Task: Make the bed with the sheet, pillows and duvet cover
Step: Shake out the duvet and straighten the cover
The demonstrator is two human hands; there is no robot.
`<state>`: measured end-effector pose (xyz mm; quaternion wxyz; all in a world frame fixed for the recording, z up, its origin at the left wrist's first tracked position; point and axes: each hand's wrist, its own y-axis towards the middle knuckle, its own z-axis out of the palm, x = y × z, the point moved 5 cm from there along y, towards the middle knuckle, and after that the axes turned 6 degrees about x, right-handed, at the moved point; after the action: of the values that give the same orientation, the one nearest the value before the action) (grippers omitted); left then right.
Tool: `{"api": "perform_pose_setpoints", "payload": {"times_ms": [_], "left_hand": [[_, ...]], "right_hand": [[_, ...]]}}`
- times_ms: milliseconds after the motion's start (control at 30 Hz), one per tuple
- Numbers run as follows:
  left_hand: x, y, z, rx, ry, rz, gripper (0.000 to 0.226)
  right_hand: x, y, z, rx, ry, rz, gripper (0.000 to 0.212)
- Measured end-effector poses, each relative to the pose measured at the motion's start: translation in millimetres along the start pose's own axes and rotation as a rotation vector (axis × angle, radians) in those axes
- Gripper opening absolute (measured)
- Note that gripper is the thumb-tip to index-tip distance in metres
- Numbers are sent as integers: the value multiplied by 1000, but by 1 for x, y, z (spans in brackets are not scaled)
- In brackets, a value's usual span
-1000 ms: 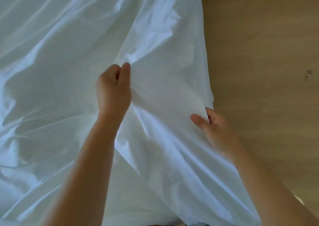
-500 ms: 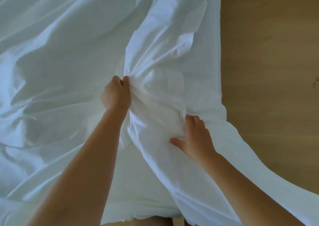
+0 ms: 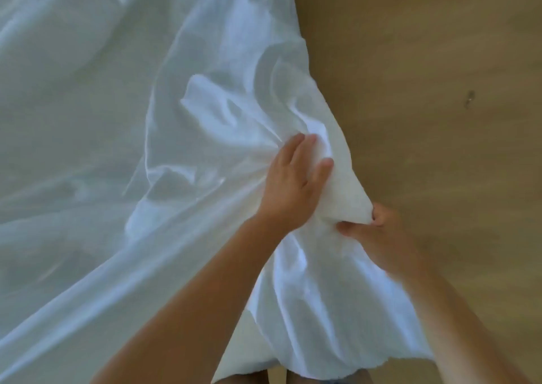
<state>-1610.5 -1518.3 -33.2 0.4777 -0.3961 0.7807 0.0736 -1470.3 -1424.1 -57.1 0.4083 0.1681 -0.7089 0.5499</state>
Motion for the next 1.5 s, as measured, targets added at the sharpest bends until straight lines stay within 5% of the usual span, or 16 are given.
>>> {"api": "perform_pose_setpoints", "payload": {"times_ms": [67, 133, 267, 333, 500, 667, 833, 1100, 1167, 1300, 1400, 1500], "left_hand": [[20, 3, 50, 214, 331, -63, 64], [53, 6, 75, 344, 521, -178, 69], [70, 13, 81, 280, 486, -116, 70], [66, 6, 80, 211, 470, -108, 70], [42, -19, 86, 119, 407, -254, 82], [28, -40, 98, 56, 210, -292, 97], [49, -75, 116, 371, 504, -154, 86], [79, -136, 90, 484, 515, -107, 73], [87, -154, 71, 525, 615, -42, 73], [118, -203, 12, 494, 694, -12, 64], [163, -256, -55, 409, 799, -154, 64], [211, -315, -129, 360, 859, -257, 63]], "right_hand": [[-50, 4, -18, -125, -90, 140, 22], [-102, 12, -26, -133, -189, 314, 40], [-171, 11, -46, 74, -116, 470, 98], [-187, 4, -53, 229, -167, 481, 107], [-193, -23, -63, 215, -252, 487, 45], [-192, -119, -85, -75, 124, 384, 58], [-245, -99, -83, -308, -215, 521, 57], [-270, -68, -81, -273, -352, 686, 43], [-236, -59, -67, -413, -510, 597, 27], [-149, -65, 22, -601, -481, 161, 41], [-114, -89, 114, -544, -511, 35, 55], [-92, -113, 223, -314, -729, -131, 54]]}}
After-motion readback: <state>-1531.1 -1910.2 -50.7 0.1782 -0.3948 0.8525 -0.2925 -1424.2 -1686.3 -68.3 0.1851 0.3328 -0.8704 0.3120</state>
